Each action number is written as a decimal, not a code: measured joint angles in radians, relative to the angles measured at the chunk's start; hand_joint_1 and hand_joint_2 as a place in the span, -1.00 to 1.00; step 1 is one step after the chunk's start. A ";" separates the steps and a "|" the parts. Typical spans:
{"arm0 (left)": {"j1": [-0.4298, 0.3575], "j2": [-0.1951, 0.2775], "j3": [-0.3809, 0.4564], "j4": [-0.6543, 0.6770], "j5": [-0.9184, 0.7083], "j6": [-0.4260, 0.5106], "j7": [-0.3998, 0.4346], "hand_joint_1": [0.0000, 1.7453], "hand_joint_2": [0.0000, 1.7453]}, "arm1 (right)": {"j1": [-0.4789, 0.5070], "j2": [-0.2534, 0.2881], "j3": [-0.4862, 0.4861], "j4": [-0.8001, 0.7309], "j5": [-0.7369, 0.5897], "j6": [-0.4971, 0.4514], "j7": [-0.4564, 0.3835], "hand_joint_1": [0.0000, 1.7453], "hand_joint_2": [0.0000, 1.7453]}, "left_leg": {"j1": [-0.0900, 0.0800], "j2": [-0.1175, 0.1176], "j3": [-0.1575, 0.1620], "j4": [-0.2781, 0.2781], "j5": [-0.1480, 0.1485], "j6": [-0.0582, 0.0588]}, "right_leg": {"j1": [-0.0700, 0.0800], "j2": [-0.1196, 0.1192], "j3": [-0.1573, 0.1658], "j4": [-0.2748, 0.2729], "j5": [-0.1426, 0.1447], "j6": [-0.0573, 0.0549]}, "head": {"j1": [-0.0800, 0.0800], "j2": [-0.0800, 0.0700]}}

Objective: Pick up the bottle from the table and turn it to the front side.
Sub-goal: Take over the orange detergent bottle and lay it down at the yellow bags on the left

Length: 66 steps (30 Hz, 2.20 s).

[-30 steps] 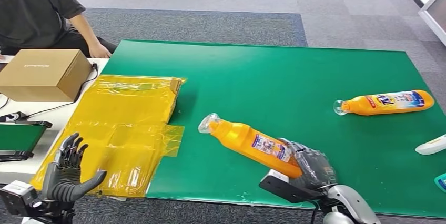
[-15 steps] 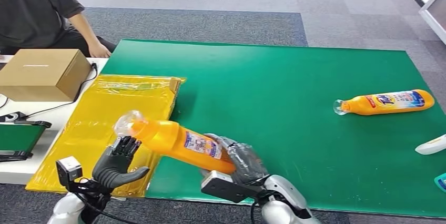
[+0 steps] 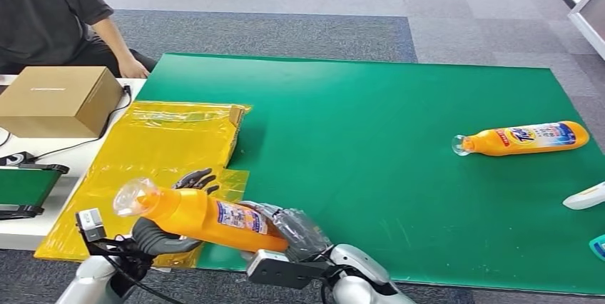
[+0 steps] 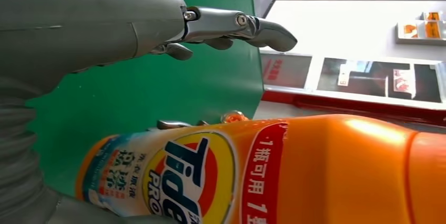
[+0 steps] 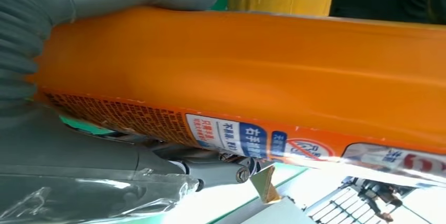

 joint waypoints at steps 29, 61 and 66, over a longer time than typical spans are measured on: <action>-0.057 0.001 -0.099 0.068 0.056 -0.110 0.008 1.00 1.00 | -0.121 0.067 0.075 0.285 0.017 -0.023 0.010 -1.00 1.00 | 0.000 0.000 -0.001 0.000 0.000 0.000 | 0.000 0.000 -0.001 0.000 0.000 0.000 | 0.000 0.000; -0.006 0.264 -0.056 -0.209 -0.927 0.703 0.325 0.72 1.00 | 0.206 -0.034 -0.233 -0.096 0.084 -0.115 0.157 -1.00 1.00 | 0.001 0.000 0.003 -0.001 -0.001 -0.002 | 0.001 0.000 0.003 0.000 -0.001 -0.002 | 0.000 0.000; -0.054 0.297 -0.095 -0.138 -0.949 0.704 0.322 0.33 1.00 | 0.204 -0.034 -0.235 -0.093 0.080 -0.108 0.151 -1.00 1.00 | 0.001 0.000 0.008 -0.003 -0.001 -0.003 | 0.001 0.000 0.007 0.000 -0.001 -0.003 | 0.000 0.000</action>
